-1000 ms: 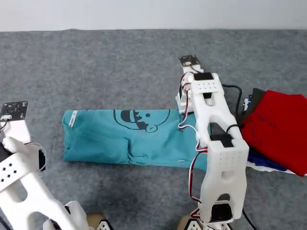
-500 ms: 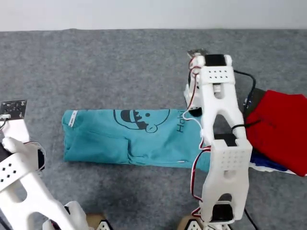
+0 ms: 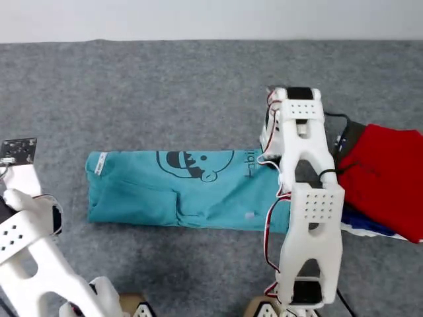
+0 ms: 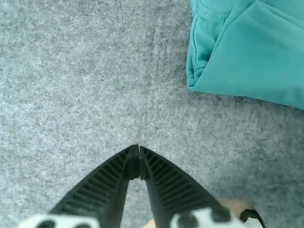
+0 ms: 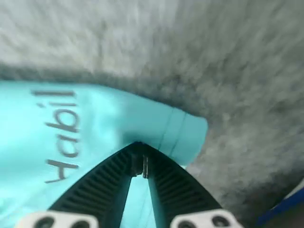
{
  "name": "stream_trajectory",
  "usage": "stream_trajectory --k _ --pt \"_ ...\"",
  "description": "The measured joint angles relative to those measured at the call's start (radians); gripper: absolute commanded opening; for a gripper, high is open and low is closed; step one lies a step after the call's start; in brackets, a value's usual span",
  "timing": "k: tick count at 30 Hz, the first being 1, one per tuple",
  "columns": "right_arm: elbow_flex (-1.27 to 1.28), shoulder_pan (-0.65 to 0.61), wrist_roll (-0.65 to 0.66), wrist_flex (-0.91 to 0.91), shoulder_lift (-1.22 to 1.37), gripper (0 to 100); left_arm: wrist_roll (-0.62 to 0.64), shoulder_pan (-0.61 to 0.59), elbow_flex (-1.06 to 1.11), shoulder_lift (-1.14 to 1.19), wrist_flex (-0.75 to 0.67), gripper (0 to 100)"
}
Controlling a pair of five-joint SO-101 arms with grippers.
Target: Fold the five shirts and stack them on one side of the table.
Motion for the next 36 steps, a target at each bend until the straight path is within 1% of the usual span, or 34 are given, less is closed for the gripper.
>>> stream_trajectory --k 3,6,9,12,15,17,19,21,23,26,28,36 --pt "-0.074 0.002 0.000 0.003 0.000 1.0 0.000 0.000 0.000 0.000 0.000 1" --pt "-0.144 0.002 0.000 0.077 0.000 1.0 0.000 0.000 0.000 0.000 0.000 1" --pt "-0.163 0.003 0.000 0.086 -0.002 1.0 0.000 0.000 0.000 0.000 0.000 1" --pt "-0.110 0.025 0.000 0.086 -0.026 1.3 0.000 0.000 0.000 0.000 0.000 1" --pt "0.014 0.028 0.000 0.086 -0.129 1.7 0.000 0.000 0.000 0.000 0.000 1" --pt "0.118 0.020 0.000 0.086 -0.212 5.4 0.000 0.000 0.000 0.000 0.000 1" --pt "0.232 0.012 -0.005 0.086 -0.298 14.1 0.000 0.000 0.000 0.000 0.000 1" --pt "0.336 -0.014 -0.054 0.086 -0.370 24.0 0.000 0.000 0.000 0.000 0.000 1" --pt "0.411 -0.044 -0.107 0.086 -0.411 29.8 0.000 0.000 0.000 0.000 0.000 1" --pt "0.462 -0.069 -0.176 0.078 -0.417 30.8 0.000 0.000 0.000 0.000 0.000 1" --pt "0.466 -0.071 -0.199 0.043 -0.417 30.8 0.000 0.000 0.000 0.000 0.000 1" --pt "0.466 -0.084 -0.213 -0.074 -0.267 30.7 0.000 0.000 0.000 0.000 0.000 1"
